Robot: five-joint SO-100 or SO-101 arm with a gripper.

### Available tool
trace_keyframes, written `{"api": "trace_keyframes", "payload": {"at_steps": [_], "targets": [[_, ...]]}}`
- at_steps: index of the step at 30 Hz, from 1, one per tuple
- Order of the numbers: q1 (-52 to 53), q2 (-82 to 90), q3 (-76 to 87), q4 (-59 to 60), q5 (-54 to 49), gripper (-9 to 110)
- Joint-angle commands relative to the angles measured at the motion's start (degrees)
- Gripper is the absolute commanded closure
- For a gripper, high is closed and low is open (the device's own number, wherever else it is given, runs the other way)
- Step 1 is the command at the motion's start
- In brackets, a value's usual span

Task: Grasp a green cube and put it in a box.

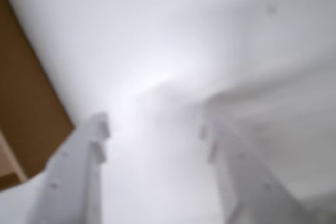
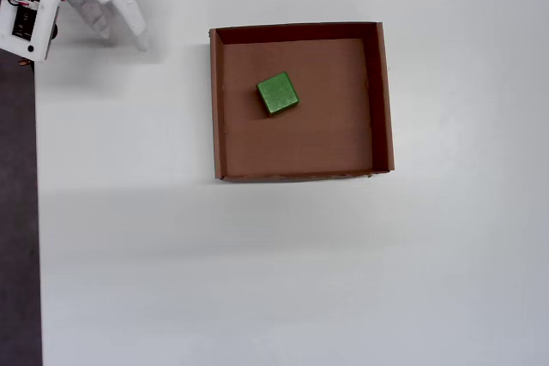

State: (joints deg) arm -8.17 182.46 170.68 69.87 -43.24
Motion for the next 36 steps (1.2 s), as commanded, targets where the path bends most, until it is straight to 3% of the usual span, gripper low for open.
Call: {"api": "trace_keyframes", "payload": {"at_steps": [1, 8, 18, 28, 32, 36], "targets": [[-0.4, -0.2, -0.4, 0.1, 0.2, 78], [-8.7, -0.2, -0.4, 0.0, -0.2, 85], [-11.8, -0.2, -0.4, 0.3, -4.2, 88], [-7.8, -0.2, -0.4, 1.4, -19.6, 88], [-3.3, -0.2, -0.4, 2.1, -32.3, 88], [-1.7, -0.2, -0.4, 2.2, -32.2, 88]]}}
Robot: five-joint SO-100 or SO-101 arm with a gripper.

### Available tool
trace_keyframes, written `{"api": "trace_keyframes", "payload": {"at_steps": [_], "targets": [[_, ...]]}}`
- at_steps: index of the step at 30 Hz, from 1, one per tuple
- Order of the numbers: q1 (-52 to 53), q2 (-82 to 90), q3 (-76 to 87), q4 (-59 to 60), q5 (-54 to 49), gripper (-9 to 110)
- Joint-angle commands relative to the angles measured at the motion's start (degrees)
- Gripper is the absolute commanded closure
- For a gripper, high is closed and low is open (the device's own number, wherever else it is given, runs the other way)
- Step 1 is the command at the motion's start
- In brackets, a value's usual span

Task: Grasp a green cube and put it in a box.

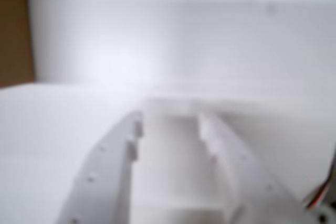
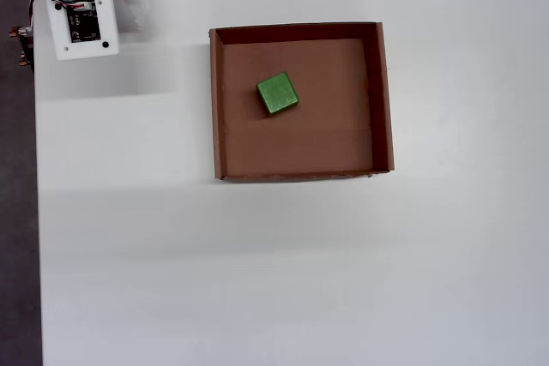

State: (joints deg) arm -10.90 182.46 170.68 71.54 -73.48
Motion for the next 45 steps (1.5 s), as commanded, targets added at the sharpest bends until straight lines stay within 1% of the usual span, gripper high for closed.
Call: {"api": "trace_keyframes", "payload": {"at_steps": [1, 7, 45], "targets": [[1.7, -0.2, -0.4, 0.6, -1.8, 88], [3.7, -0.2, -0.4, 1.0, -0.4, 80], [3.7, -0.2, -0.4, 1.0, 0.2, 79]]}}
